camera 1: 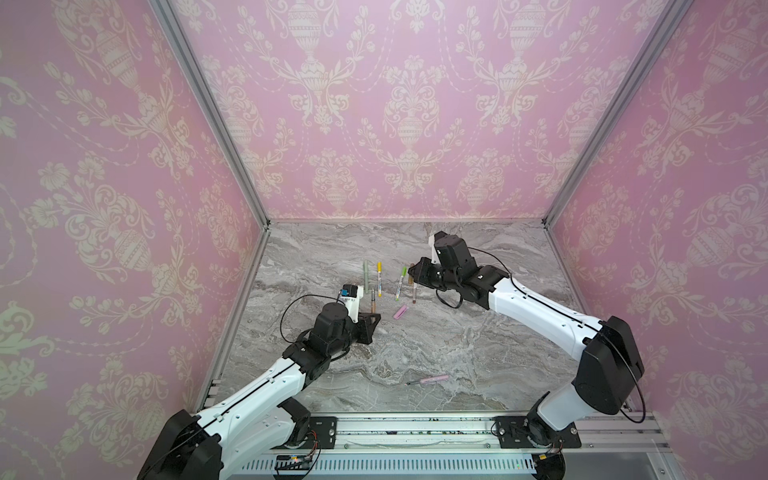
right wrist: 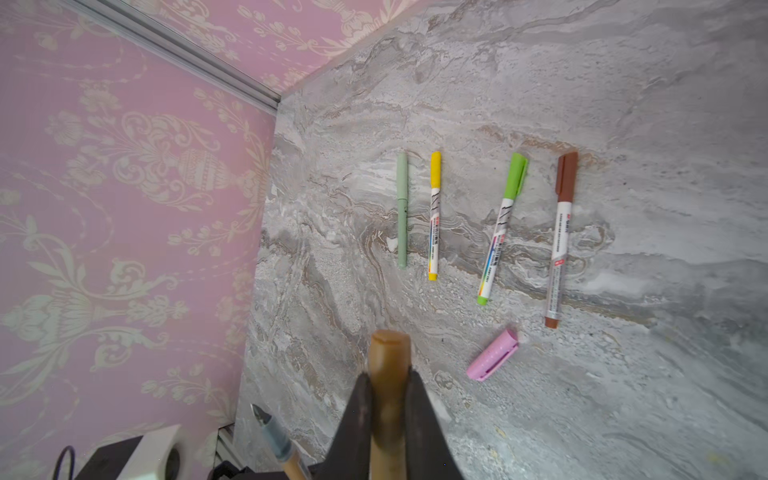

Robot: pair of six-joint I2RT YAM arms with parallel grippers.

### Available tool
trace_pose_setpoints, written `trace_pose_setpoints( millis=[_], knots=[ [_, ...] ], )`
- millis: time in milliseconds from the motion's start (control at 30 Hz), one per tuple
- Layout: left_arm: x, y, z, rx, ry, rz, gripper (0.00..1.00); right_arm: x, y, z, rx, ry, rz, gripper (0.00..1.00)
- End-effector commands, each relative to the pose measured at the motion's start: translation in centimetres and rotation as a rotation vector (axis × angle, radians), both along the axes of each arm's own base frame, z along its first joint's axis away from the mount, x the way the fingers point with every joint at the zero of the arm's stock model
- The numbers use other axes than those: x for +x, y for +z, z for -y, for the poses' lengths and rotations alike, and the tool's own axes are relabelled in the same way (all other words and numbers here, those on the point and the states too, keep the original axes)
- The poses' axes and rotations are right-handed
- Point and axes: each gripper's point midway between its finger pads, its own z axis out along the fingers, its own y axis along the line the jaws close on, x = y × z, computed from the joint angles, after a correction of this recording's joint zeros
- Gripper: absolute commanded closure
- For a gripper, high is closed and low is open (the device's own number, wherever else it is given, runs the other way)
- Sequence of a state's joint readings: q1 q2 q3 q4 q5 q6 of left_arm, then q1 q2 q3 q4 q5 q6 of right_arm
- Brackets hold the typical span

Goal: Insert the pens into the pen caps
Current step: 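Lift the tan cap with right gripper above the nib held by left gripper, then lower the tan cap onto the fountain pen nib and press it down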

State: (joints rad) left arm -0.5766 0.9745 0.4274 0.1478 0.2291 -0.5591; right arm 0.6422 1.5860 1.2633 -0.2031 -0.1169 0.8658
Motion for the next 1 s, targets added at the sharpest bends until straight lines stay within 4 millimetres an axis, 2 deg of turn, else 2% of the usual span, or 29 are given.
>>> trace_pose_setpoints(
  millis=[0, 233, 533, 967],
  knots=[
    [-0.4, 3.0, 2.4, -0.061, -0.12, 0.08, 1.0, -0.1, 0.9, -2.3, 0.132, 0.059, -0.013, 1.0],
    [-0.7, 3.2, 3.1, -0.066, -0.143, 0.083, 1.0, 0.1, 0.2, -4.0, 0.181, 0.105, -0.044, 1.0],
    [-0.5, 2.3, 3.3, -0.045, -0.137, 0.052, 1.0, 0.2, 2.9, -5.1, 0.233, 0.147, -0.005, 1.0],
    [-0.1, 2.4, 3.5, -0.038, -0.131, 0.053, 1.0, -1.0, 2.8, -6.5, 0.208, 0.206, -0.001, 1.0]
  ],
)
